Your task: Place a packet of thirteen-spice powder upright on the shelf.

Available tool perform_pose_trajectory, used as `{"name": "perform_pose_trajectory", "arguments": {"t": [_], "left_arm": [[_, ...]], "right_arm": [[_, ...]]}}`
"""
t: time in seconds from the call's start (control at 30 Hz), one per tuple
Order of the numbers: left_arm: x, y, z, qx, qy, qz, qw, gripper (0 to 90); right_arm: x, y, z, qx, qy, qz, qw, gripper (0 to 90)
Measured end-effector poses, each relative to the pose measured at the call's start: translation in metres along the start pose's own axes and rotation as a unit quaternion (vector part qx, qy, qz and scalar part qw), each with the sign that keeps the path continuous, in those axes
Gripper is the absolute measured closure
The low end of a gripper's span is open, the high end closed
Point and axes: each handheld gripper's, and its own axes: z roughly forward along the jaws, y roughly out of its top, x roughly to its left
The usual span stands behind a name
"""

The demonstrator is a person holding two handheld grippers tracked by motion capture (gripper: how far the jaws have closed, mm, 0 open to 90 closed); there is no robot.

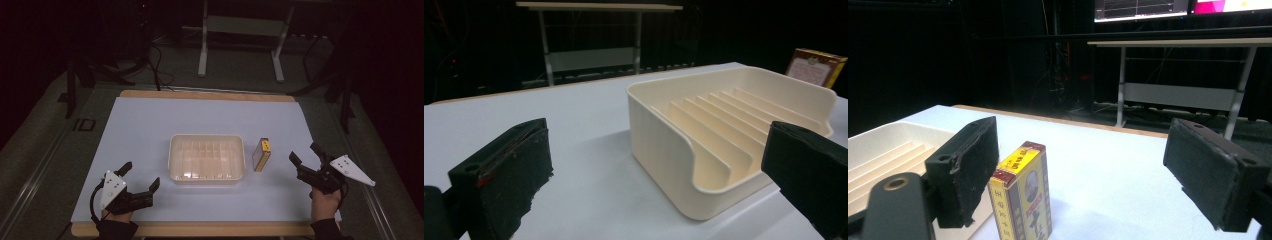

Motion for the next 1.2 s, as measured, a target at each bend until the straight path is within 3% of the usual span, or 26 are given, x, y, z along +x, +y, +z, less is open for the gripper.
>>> {"name": "perform_pose_trajectory", "arguments": {"t": [0.17, 0.27, 0.4, 0.63, 0.83, 1.2], "left_arm": [[-0.002, -0.001, -0.002, 0.001, -0.005, -0.002, 1.0, 0.0], [-0.002, -0.002, -0.002, 0.008, -0.01, -0.002, 0.9999, 0.0], [-0.001, -0.003, 0.0, 0.015, -0.016, -0.001, 0.9997, 0.0], [0.003, -0.004, 0.006, 0.025, -0.021, 0.0, 0.9995, 0.0], [0.004, -0.003, 0.004, 0.019, -0.023, -0.005, 0.9995, 0.0], [0.002, -0.003, 0.0, 0.021, -0.03, 0.001, 0.9993, 0.0]], "right_arm": [[0.002, 0.002, 0.0, 0.005, 0.009, -0.01, 0.9999, 14.1], [0.008, 0.005, 0.001, 0.019, 0.03, -0.026, 0.999, 14.0], [0.011, 0.009, 0.004, 0.031, 0.048, -0.023, 0.9981, 13.9], [0.008, 0.019, 0.012, 0.06, 0.052, -0.018, 0.9966, 13.8], [0.001, 0.028, 0.016, 0.109, 0.067, 0.005, 0.9918, 13.9], [0.001, 0.037, 0.023, 0.18, 0.104, -0.009, 0.9781, 13.6]]}}
